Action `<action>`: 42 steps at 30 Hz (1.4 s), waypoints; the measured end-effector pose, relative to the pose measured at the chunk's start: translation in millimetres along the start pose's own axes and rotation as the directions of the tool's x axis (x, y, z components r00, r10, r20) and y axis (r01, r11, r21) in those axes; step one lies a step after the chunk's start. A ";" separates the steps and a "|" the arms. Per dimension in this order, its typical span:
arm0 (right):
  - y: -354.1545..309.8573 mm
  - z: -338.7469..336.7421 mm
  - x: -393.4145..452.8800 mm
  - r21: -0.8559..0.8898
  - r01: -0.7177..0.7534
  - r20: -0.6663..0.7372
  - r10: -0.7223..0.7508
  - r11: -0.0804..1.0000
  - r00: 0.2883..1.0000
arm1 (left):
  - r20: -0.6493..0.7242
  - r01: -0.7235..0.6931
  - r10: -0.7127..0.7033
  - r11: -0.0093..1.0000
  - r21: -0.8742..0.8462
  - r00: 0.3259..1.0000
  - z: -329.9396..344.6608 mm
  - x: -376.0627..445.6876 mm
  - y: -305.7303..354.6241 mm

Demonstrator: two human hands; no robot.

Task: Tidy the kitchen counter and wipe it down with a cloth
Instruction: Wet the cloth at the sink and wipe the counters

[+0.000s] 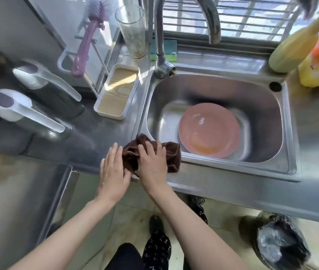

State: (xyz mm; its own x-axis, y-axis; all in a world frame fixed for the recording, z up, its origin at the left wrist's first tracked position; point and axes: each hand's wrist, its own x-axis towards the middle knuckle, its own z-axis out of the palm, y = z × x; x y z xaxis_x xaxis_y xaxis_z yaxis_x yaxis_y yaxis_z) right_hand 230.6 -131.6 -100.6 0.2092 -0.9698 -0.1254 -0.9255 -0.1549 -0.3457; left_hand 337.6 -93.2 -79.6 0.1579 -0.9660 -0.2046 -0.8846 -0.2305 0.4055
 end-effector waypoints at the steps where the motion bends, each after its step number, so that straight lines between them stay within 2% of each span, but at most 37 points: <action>1: 15.1 -1.2 -6.5 -0.007 0.001 0.002 -0.001 1.000 1.000 | 0.004 0.003 -0.003 1.000 -0.001 1.000 -0.2 0.4 1.3; 3: 54.5 -10.2 -22.5 -0.030 -0.044 -0.039 0.042 0.999 0.998 | 0.025 -0.010 0.010 1.000 -0.007 1.000 1.2 1.4 7.5; 7: 150.7 -31.5 -59.5 -0.075 -0.230 -0.102 0.221 0.970 0.970 | 0.081 -0.095 0.095 0.995 -0.011 0.992 9.8 6.6 34.8; 12: 245.3 -61.8 -91.3 -0.068 -0.487 -0.073 0.482 0.871 0.873 | 0.129 -0.239 0.247 0.968 -0.072 0.961 32.4 19.6 94.8; 17: 296.5 -89.2 -79.8 0.023 -0.561 -0.095 0.560 0.828 0.823 | 0.196 -0.348 0.361 0.932 -0.099 0.912 53.5 45.1 167.5; 22: 329.5 -117.6 -16.3 0.209 -0.503 -0.094 0.529 0.839 0.843 | 0.192 -0.413 0.412 0.910 -0.039 0.891 62.8 90.0 211.7; 27: 357.2 -145.8 64.2 0.367 -0.426 -0.093 0.489 0.827 0.867 | 0.172 -0.359 0.351 0.933 0.018 0.921 59.4 133.3 240.3; 30: 368.4 -151.9 105.3 0.314 -0.350 -0.120 0.403 0.883 0.908 | 0.179 -0.300 0.291 0.954 0.024 0.940 60.1 157.1 248.4; 34: 365.5 -147.9 160.4 0.230 -0.159 -0.129 0.193 0.960 0.973 | 0.156 -0.244 0.233 0.968 0.061 0.960 58.7 194.2 253.6; 35: 360.4 -143.5 173.4 0.227 -0.152 -0.129 0.184 0.962 0.974 | 0.147 -0.234 0.221 0.969 0.078 0.964 58.4 202.6 254.5; 38: 330.2 -133.0 207.2 0.220 -0.251 -0.203 0.296 0.943 0.933 | 0.135 -0.211 0.197 0.972 0.099 0.971 59.1 222.5 255.1; 39: 315.7 -131.2 218.3 0.211 -0.240 -0.207 0.284 0.947 0.936 | 0.138 -0.197 0.182 0.976 0.098 0.974 59.7 227.3 254.9; 42: 276.3 -126.3 243.1 0.109 -0.040 -0.164 0.058 0.993 0.985 | 0.158 -0.157 0.141 0.983 0.094 0.977 63.6 236.5 250.9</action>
State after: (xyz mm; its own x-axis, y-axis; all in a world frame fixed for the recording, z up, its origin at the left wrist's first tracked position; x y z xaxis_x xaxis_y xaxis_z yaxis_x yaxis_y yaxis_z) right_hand -14.1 -433.9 -109.2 0.1005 -0.9949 0.0093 -0.8930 -0.0943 -0.4400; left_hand 125.1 -372.1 -82.9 -0.0399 -0.9581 -0.2838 -0.9357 -0.0638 0.3470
